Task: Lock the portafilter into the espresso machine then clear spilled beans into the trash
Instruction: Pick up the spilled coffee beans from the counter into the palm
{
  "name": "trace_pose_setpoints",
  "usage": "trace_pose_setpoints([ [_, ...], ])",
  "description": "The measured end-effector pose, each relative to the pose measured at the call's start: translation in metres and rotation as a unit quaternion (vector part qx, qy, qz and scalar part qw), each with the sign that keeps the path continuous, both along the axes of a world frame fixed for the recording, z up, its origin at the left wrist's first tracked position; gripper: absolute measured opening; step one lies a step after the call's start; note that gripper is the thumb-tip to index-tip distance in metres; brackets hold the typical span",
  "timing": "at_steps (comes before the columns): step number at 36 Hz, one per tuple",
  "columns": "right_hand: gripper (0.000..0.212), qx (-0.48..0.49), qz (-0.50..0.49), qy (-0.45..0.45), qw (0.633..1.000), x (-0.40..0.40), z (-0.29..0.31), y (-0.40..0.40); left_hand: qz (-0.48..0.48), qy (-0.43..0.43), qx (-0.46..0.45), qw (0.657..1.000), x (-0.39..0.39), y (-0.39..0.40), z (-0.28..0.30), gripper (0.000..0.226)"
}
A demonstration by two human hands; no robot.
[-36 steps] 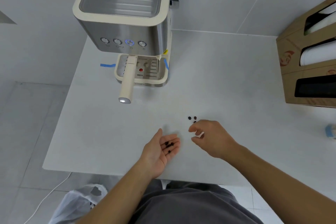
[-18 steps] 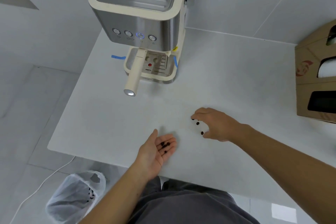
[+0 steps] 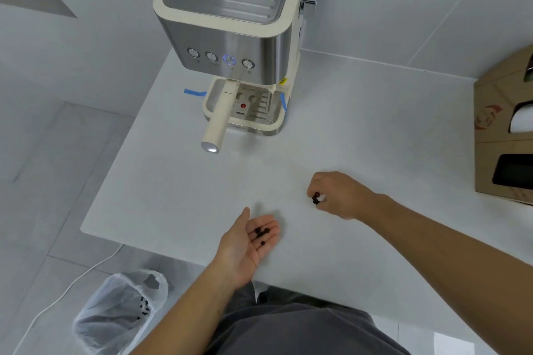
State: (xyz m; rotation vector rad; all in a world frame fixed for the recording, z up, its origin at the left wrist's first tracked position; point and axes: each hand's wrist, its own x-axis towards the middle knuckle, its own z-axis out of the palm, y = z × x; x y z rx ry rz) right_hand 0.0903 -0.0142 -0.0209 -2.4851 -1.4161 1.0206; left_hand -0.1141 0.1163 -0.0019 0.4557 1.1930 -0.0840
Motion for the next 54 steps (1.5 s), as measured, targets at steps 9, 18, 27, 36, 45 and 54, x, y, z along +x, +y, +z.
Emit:
trace_pose_setpoints([
  [9,0.018,-0.051,0.029,-0.04,0.997,-0.006,0.001,0.008,-0.012,0.0,0.008,1.0,0.001,0.001,0.001,0.052],
  [18,0.022,-0.054,0.017,-0.027,0.998,-0.009,0.001,0.008,-0.011,-0.002,0.006,1.0,0.0,0.002,0.003,0.051],
  [27,0.016,-0.047,-0.007,0.001,0.999,-0.014,0.003,0.009,-0.005,-0.006,0.001,1.0,-0.005,0.005,0.002,0.052],
  [36,0.023,-0.073,-0.021,-0.011,0.997,-0.019,0.001,0.012,-0.005,-0.006,0.0,1.0,-0.006,0.005,0.002,0.051],
  [45,0.025,-0.103,-0.068,-0.017,0.992,-0.024,0.003,0.017,0.001,-0.002,0.0,1.0,-0.011,0.007,0.001,0.051],
  [54,0.022,-0.115,-0.107,-0.006,0.988,-0.026,0.003,0.019,0.0,-0.004,0.0,1.0,-0.014,0.008,0.0,0.051],
])
